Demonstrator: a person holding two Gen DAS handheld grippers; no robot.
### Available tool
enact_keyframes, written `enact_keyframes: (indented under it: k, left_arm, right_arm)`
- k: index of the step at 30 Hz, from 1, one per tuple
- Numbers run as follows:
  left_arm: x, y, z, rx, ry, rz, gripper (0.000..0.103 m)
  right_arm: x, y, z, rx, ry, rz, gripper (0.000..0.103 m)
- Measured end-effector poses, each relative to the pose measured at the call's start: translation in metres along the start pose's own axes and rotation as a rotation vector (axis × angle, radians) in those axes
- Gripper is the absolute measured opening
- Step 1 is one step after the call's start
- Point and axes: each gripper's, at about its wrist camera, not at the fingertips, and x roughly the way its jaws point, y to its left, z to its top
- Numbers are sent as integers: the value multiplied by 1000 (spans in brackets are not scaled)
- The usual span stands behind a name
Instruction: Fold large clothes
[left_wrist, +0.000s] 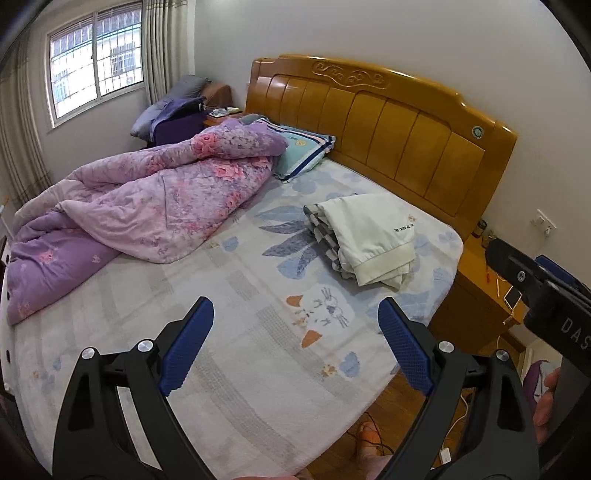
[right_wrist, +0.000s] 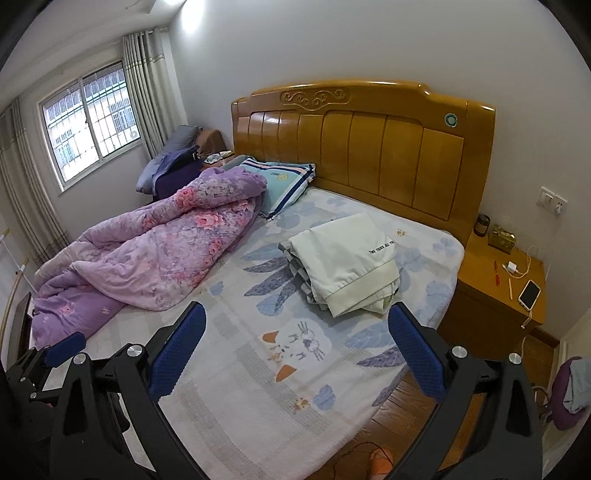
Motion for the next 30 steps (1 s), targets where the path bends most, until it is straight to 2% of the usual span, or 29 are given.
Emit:
enact_keyframes:
  k: [11, 21, 28, 30]
  left_arm:
    - [7, 7, 5, -20, -3, -11, 92]
    - [15, 14, 3, -44, 10, 17, 92]
    - [20, 17, 3, -50, 32, 11, 92]
    - [21, 18, 2, -51, 36, -11, 92]
  right_arm:
    - [6, 11, 1, -30, -12, -8, 95]
    - [18, 19, 0, -59, 37, -4, 95]
    - [20, 19, -2, -81, 37, -13, 95]
    - [21, 19, -2, -80, 42, -15, 95]
